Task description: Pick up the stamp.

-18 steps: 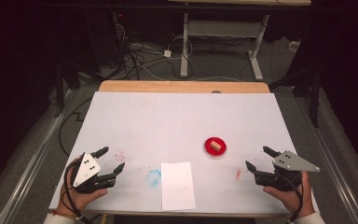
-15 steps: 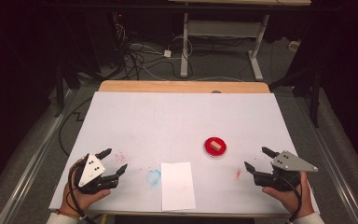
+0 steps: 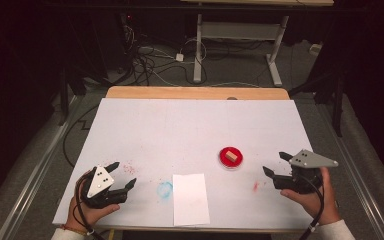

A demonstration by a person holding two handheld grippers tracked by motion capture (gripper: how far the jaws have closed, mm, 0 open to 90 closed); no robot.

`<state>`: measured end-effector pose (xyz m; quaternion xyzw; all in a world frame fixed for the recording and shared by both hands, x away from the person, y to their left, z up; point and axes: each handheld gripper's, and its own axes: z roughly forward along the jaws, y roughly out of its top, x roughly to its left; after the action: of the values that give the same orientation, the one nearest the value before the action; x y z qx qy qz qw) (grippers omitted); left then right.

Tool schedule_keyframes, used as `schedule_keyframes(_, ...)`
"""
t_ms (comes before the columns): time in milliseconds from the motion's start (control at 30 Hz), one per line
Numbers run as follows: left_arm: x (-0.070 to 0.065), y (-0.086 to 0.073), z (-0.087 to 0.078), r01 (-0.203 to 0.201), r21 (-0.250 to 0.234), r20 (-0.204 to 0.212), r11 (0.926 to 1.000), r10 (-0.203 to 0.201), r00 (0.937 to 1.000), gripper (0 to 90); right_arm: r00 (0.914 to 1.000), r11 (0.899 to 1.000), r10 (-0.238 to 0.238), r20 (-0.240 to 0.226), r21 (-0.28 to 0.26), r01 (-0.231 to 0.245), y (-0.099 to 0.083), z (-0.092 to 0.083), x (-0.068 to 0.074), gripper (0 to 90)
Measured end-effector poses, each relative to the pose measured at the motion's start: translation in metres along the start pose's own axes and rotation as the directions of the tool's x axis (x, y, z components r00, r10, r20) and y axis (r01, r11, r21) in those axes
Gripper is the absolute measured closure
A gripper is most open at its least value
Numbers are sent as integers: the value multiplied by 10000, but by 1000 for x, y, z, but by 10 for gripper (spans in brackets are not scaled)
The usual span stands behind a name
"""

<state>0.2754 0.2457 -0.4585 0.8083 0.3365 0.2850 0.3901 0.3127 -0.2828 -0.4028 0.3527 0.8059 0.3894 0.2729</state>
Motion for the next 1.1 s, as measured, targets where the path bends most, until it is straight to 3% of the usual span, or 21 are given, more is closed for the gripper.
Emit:
schedule_keyframes(100, 1, 0, 1, 58, -1, 91, 10000, -58, 9999, 243, 9999, 9990, -27, -139, 438, 33, 20, 6, -7, 283)
schedule_keyframes(267, 0, -1, 3, 41, 102, 177, 9999, -43, 9998, 241, 9982, 9932, -293, -515, 1107, 349, 41, 22, -7, 289)
schedule_keyframes(300, 0, -1, 3, 46, 119, 184, 9999, -48, 9998, 241, 9966, 9885, -505, -655, 1393, 593, 48, 31, -4, 301)
schedule_keyframes(400, 0, -2, 4, 38, 185, 238, 9998, -43, 9997, 241, 9954, 9861, -665, -690, 1478, 761, 54, 41, 0, 346)
schedule_keyframes(433, -1, -2, 5, -37, 263, 252, 9996, 31, 9997, 241, 9930, 9768, -783, -886, 1924, 942, 61, 54, 7, 353)
schedule_keyframes(533, -1, -3, 5, -91, 353, 292, 9993, 80, 9995, 240, 9899, 9682, -749, -1201, 2287, 1010, 64, 65, 10, 374)
schedule_keyframes(567, -1, -3, 5, -116, 368, 270, 9993, 106, 9996, 241, 9886, 9618, -740, -1309, 2526, 1054, 66, 78, 14, 381)
schedule_keyframes(633, -1, -3, 5, -67, 345, 276, 9994, 57, 9996, 240, 9858, 9564, -726, -1516, 2697, 1119, 67, 88, 16, 398)
schedule_keyframes(767, 1, -4, 6, -10, 486, 223, 9988, -1, 9998, 237, 9834, 9478, -799, -1628, 2931, 1255, 67, 101, 18, 457)
schedule_keyframes(800, 1, -4, 6, -15, 564, 197, 9984, 4, 9998, 231, 9830, 9409, -679, -1708, 3166, 1200, 66, 110, 18, 482)
schedule_keyframes(1100, 2, -5, 8, 31, 667, 202, 9978, -45, 9998, 230, 9806, 9300, -395, -1919, 3518, 1063, 62, 130, 20, 577)
